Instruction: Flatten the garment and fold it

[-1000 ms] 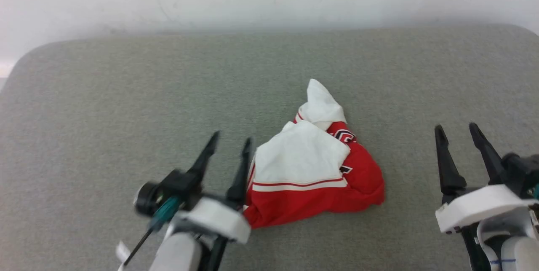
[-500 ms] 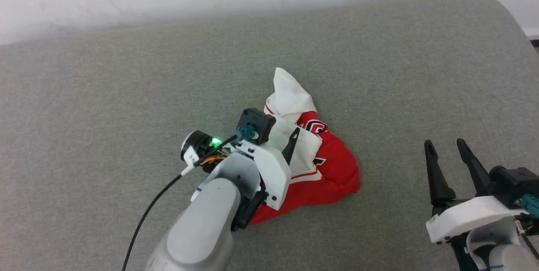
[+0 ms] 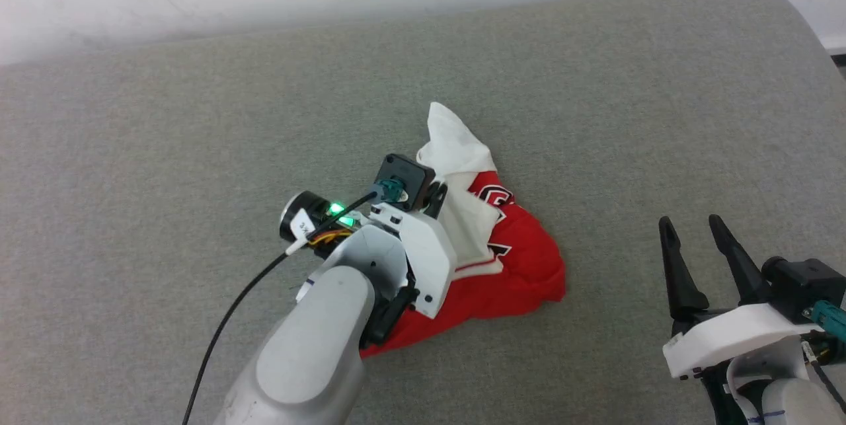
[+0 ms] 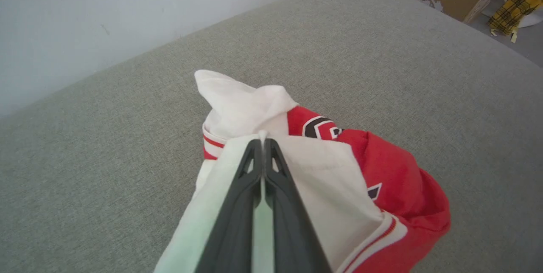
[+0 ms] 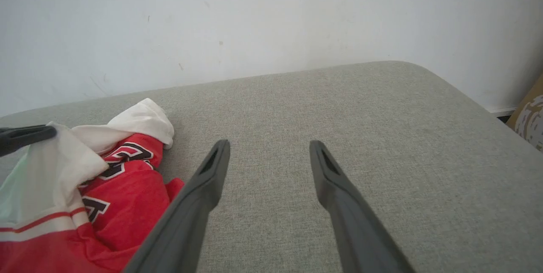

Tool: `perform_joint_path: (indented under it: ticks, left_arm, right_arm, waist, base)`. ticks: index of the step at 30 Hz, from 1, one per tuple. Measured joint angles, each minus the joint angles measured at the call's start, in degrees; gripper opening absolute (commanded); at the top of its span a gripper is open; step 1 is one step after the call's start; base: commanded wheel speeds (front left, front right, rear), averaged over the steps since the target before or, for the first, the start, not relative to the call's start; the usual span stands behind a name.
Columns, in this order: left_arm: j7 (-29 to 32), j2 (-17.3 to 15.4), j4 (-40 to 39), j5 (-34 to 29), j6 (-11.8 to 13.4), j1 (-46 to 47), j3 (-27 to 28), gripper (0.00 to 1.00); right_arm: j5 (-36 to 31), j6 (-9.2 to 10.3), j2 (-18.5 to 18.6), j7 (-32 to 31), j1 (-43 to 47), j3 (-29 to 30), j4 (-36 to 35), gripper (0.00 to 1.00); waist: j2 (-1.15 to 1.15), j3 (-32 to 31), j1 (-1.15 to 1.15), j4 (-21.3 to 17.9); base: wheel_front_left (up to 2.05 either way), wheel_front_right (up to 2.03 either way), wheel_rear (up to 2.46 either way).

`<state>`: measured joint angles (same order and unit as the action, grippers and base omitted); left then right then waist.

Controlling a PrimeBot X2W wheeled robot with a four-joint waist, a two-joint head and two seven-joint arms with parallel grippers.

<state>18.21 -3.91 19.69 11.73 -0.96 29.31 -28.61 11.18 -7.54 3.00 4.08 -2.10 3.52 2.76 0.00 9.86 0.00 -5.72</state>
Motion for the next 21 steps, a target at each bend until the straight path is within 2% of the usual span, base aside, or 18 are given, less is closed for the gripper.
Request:
perform_joint_path:
  ticks: [5, 9, 17, 21]
  left_arm:
    - [-4.49, -0.03, -3.56, 2.27, 1.12, -0.87, 2.46, 0.0]
    - [-7.05, -1.44, -8.5, 4.64, 3.81, -4.98, 6.75, 0.0]
    - [-6.57, -8.04, -19.23, 8.24, 11.99, -23.89, 16.92, 0.0]
    - [-3.9, -9.56, -20.79, 9.89, 13.88, -32.47, 18.81, 0.02]
  right_arm:
    - [0.1, 0.0, -0.01, -0.05, 0.01, 0.02, -0.09, 1.0]
    - [0.51, 0.0, -0.01, -0.48, 0.02, 0.21, -0.21, 1.0]
    - [0.64, 0.0, -0.02, -1.45, 0.08, 0.63, -0.53, 1.0]
    - [0.48, 0.0, -0.01, -2.88, 0.04, 0.77, -0.55, 1.0]
  waist:
    - [0.0, -0.62, 0.0, 1.69]
    - [0.0, -1.16, 0.0, 3.2]
    - [0.0, -1.94, 0.0, 6.53]
    - [0.0, -2.14, -0.01, 8.4]
  base:
    - [0.0, 0.0, 0.0]
    - [0.0, 0.0, 0.0]
    - [0.0, 0.0, 0.0]
    - [0.0, 0.0, 0.0]
